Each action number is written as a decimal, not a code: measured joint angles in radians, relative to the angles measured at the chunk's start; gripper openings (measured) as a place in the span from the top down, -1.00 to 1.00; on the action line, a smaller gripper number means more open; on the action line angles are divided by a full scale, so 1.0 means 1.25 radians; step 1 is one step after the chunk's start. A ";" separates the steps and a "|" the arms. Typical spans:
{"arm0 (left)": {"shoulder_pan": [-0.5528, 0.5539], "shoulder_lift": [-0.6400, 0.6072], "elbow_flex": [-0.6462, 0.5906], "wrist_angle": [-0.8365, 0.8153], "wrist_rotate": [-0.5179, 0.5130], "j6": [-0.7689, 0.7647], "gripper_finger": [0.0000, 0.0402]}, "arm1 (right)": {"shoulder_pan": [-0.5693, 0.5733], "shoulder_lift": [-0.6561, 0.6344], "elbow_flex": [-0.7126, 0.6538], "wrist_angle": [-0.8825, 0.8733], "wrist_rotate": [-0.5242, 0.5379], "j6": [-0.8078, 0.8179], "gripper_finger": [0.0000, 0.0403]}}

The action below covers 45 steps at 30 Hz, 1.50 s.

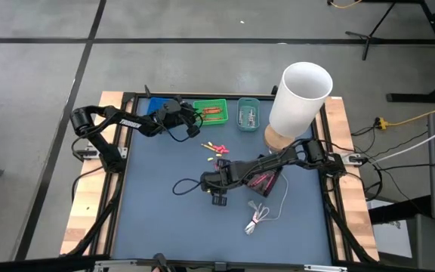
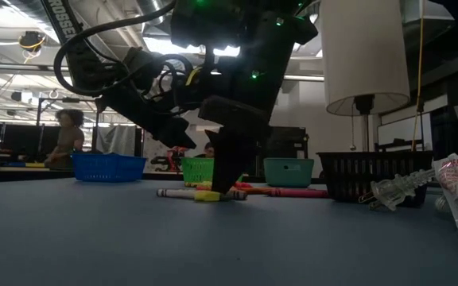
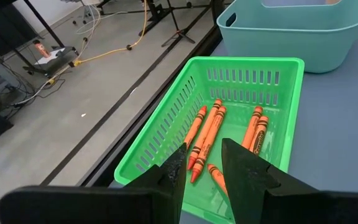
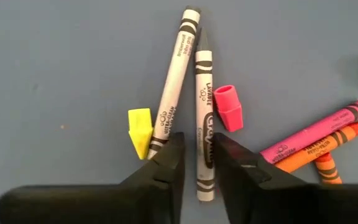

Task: Sort crayons
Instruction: Put the gray crayon into the dark green bin

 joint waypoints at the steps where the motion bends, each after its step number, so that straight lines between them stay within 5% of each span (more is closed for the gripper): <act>1: 0.000 0.000 0.000 0.000 0.000 0.000 0.57 | 0.000 0.000 0.000 0.001 -0.001 0.000 0.65; 9: 0.000 0.000 0.000 0.000 0.000 0.000 0.57 | 0.000 0.000 -0.001 0.005 0.000 -0.018 0.96; 28: 0.000 0.000 0.000 0.000 0.000 0.000 0.57 | -0.004 -0.080 -0.004 0.005 0.031 -0.024 0.94; 41: 0.000 0.000 0.000 0.000 0.000 0.000 0.57 | -0.097 -0.156 -0.002 -0.074 0.403 0.062 0.91; 45: 0.000 0.000 0.000 0.000 0.000 0.000 0.57 | -0.156 -0.156 -0.002 -0.085 0.444 0.129 0.91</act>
